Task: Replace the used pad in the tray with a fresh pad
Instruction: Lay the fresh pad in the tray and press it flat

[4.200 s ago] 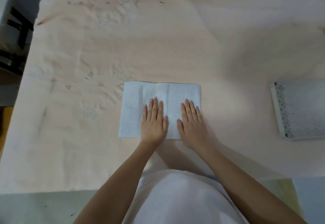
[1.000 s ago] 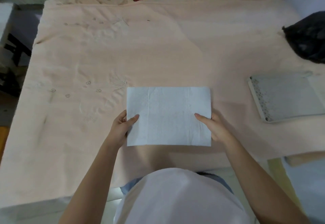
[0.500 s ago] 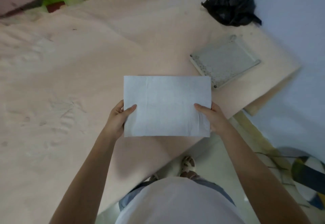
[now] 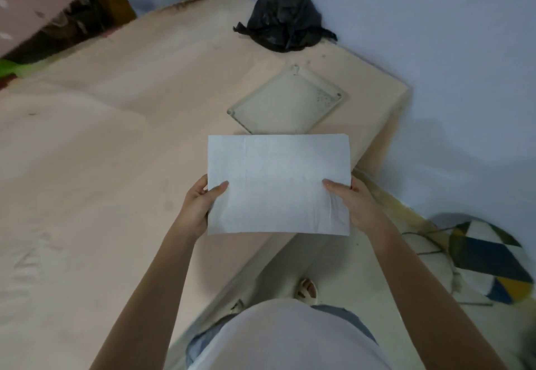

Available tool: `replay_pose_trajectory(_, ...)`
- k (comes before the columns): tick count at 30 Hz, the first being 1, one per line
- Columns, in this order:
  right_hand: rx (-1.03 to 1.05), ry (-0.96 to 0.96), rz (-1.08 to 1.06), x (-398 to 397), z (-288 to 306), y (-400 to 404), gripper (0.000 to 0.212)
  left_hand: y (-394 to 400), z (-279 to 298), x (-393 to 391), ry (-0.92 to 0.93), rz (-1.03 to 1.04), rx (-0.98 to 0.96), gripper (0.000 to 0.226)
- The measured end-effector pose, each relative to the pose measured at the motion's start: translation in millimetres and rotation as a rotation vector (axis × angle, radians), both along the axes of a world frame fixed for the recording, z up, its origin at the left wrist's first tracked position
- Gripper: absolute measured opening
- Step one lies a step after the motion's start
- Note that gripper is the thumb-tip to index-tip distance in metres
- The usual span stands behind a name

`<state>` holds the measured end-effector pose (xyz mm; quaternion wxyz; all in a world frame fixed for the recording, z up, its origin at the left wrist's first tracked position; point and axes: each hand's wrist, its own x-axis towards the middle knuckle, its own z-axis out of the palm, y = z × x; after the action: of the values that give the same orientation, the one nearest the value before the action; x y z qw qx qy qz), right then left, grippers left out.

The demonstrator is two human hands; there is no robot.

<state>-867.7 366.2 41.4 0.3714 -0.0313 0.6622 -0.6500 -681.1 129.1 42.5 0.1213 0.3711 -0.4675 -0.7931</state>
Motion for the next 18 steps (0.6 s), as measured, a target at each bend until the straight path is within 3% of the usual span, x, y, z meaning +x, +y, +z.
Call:
replay_pose_trajectory(9,-0.038,-0.007,-0.065,-53.1,-0.6,91.0,0.027,75.5,-3.8,-81.6,-0.018,-0.071,-0.018,0.031)
replay_pose_trajectory(15,0.036,0.014,-0.19,-72.4,-0.5,143.0,0.011,115.6,-3.4,-125.5,-0.024,-0.179,-0.078,0.029)
replay_pose_trajectory(18,0.074,0.029,-0.241,-77.1,-2.2,164.6,0.015,127.5,-2.2,-147.7,-0.02,-0.263,-0.098,0.028)
